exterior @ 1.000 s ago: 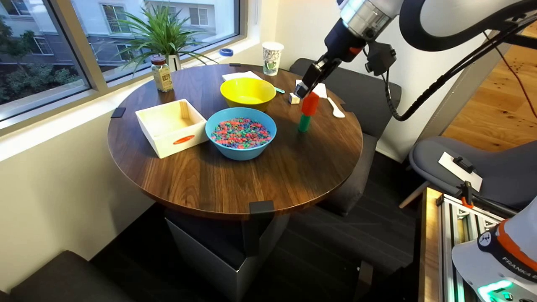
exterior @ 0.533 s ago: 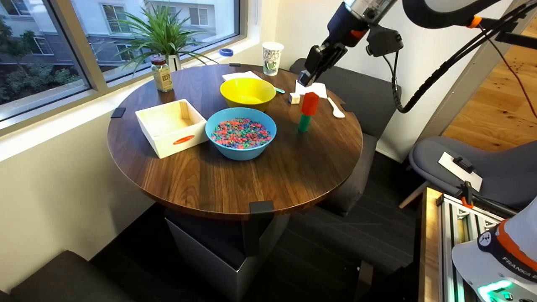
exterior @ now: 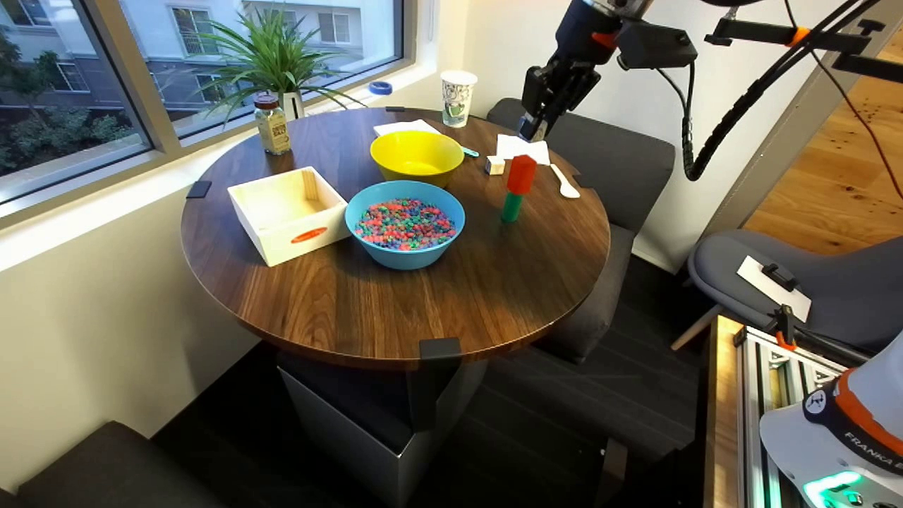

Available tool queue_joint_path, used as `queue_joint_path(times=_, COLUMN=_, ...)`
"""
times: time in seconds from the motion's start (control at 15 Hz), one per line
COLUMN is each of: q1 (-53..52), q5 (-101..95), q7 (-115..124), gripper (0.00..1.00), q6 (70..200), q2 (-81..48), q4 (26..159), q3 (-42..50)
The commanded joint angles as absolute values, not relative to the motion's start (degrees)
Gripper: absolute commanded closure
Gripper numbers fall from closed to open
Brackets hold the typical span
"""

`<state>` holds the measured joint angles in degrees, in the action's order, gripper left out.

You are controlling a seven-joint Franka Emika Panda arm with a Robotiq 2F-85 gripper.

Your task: Pu the green block on the table, then the orange block on the green block and put the wooden block on the orange block

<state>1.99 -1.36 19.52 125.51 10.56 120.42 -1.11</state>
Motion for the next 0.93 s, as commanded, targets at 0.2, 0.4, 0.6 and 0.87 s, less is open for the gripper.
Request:
queue_joint_path(times=0.2, q1=2.51, q5=-4.21, q7=27.32, gripper=0.91, q6=121.74, q2=6.85, q4=117.29, q3=-1.60)
queue_joint_path(times=0.4, q1=2.37, q5=-4.94, q7=29.27, gripper=0.91, q6=121.73, q2=5.96, q4=116.94, q3=-1.47)
queue_joint_path(times=0.6, q1=2.19, q5=-5.07, q7=30.58, gripper=0.91, q6=121.77, q2=5.53, q4=116.88, q3=-1.45)
queue_joint_path(times=0.87, q1=2.07, q5=-5.50, q7=31.23, gripper=0.91, q6=121.83, q2=5.08, q4=116.63, q3=-1.47)
